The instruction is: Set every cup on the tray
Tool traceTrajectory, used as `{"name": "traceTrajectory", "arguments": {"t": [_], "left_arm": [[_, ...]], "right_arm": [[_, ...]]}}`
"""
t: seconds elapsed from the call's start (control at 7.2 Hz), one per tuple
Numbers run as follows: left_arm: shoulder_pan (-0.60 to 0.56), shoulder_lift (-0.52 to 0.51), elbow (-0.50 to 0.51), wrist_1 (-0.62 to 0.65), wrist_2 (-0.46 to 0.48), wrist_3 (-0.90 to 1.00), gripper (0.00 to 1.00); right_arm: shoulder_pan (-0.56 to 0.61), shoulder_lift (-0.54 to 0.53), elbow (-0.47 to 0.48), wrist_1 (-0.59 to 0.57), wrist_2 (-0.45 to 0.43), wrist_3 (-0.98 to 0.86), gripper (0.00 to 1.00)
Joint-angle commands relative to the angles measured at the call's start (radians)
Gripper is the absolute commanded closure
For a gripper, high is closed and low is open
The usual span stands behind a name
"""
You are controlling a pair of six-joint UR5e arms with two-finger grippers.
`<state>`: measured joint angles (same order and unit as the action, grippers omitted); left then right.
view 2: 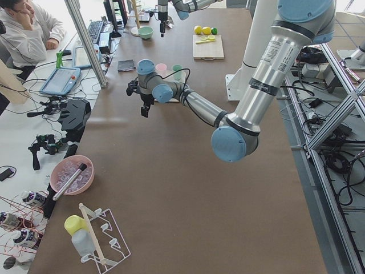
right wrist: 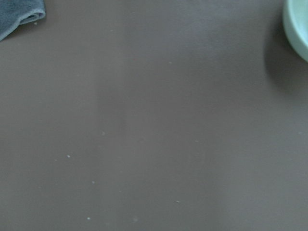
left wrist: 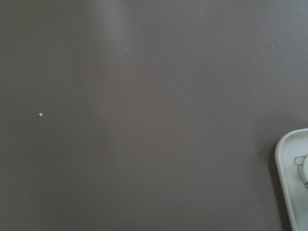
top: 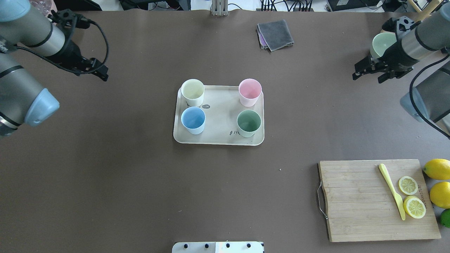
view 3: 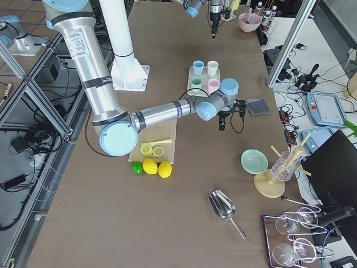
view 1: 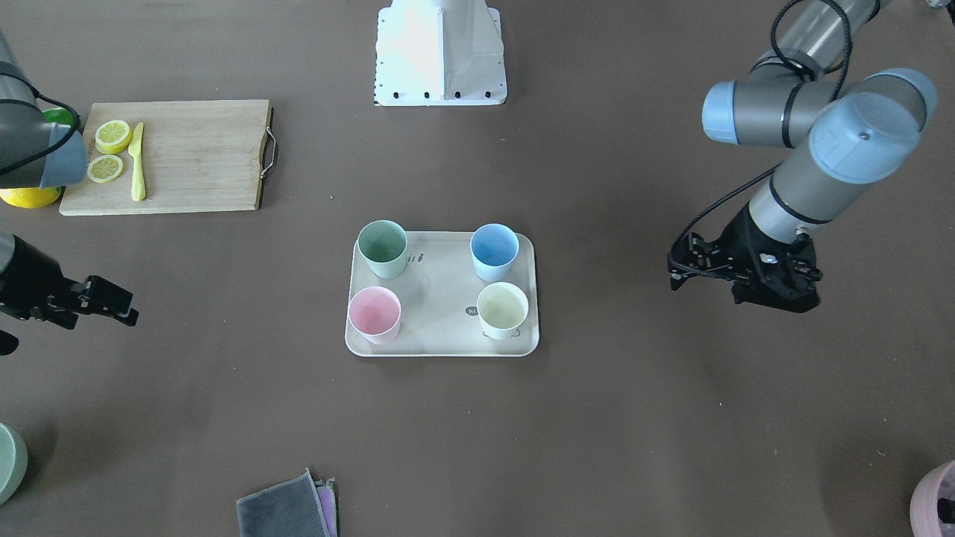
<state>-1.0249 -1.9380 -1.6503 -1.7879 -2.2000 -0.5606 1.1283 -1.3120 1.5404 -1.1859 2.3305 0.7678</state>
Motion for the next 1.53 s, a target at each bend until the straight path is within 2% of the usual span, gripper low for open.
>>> {"name": "traceTrajectory", "arguments": {"t": [0.0,0.14,0.28,0.56,0.69,0.83,0.97,1.39], "left_arm": [[-0.089,0.155,-0.029,0.008,-0.013,0.160,0.02],[-0.093,0.192,-0.026,0.005,-0.009,0.148,0.02],[-0.125,0.226,-0.026,-0.008,-0.010,0.163,0.02],[-0.172,0.229,0.006,0.008,-0.021,0.163,0.02],[-0.220,0.229,0.007,0.009,-0.096,0.163,0.02],[-0.294,0.229,0.020,0.010,-0.227,0.165,0.02],[-0.347,0.247,0.045,0.010,-0.271,0.204,0.02],[-0.417,0.290,0.049,0.013,-0.260,0.540,0.02]], "right_arm": [[0.079,-0.096,0.029,0.003,0.023,-0.162,0.00],[0.131,-0.114,0.015,-0.004,0.068,-0.306,0.00],[0.164,-0.118,-0.015,-0.007,0.116,-0.353,0.00],[0.217,-0.186,-0.016,-0.006,0.118,-0.357,0.00],[0.241,-0.214,-0.016,-0.008,0.118,-0.357,0.00],[0.257,-0.231,-0.016,-0.008,0.119,-0.357,0.00],[0.260,-0.240,-0.014,-0.001,0.119,-0.358,0.00],[0.268,-0.254,-0.017,0.000,0.118,-0.371,0.00]]}}
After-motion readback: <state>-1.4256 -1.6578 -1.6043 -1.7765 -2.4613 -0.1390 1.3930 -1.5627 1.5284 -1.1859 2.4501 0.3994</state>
